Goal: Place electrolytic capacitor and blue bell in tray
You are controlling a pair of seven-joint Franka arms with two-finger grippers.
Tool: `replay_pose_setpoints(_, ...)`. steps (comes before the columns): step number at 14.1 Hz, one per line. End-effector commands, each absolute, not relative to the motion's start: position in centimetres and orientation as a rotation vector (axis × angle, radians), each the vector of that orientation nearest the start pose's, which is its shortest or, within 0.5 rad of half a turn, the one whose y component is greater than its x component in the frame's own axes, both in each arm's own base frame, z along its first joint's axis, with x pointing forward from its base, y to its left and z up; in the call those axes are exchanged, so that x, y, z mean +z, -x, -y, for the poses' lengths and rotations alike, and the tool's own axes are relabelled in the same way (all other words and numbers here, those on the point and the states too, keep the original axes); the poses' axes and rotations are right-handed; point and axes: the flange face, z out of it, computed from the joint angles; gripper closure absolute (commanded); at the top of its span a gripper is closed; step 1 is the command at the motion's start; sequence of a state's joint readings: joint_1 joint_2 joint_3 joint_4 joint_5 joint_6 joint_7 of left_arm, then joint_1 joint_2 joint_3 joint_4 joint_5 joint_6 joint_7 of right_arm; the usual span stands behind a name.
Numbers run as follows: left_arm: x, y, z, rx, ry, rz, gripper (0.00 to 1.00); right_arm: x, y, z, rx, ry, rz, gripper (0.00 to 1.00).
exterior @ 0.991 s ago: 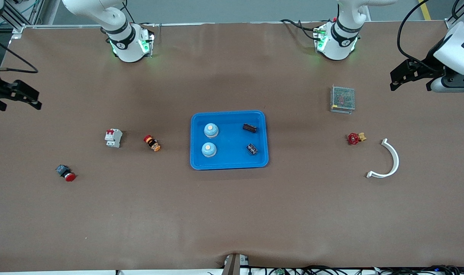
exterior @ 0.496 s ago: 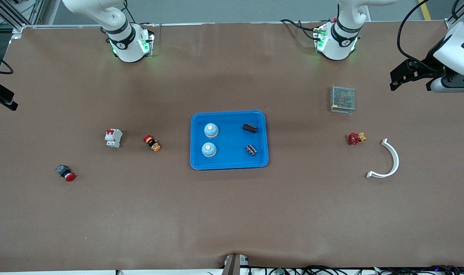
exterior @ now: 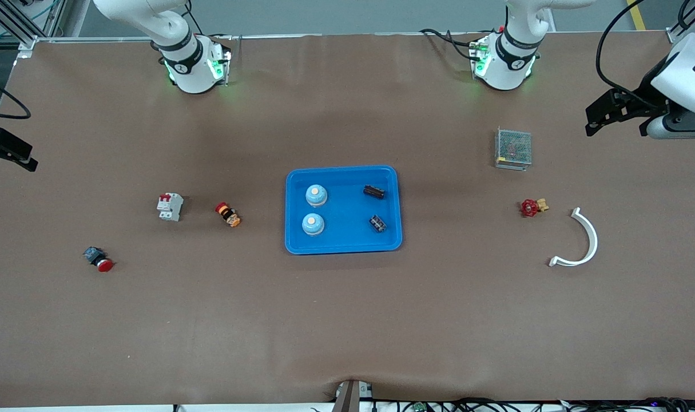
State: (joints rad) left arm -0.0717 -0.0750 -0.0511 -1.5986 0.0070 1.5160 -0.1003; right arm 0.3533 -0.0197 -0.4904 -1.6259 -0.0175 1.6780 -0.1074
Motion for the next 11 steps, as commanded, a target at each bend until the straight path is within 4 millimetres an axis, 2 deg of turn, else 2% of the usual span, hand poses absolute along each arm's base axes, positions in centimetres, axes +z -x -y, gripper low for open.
replay_pose_setpoints(1,65.4,-51.7,5.7,0.012,3.136,-0.038,0.00,62.4,-55.5,9.0,-0.125,3.124,-0.079,0.00)
replay_pose_setpoints(11,65.8,-51.4,5.7,0.007,3.138,-0.029,0.00,62.0,-55.9,8.0,-0.118,3.118,-0.056,0.00)
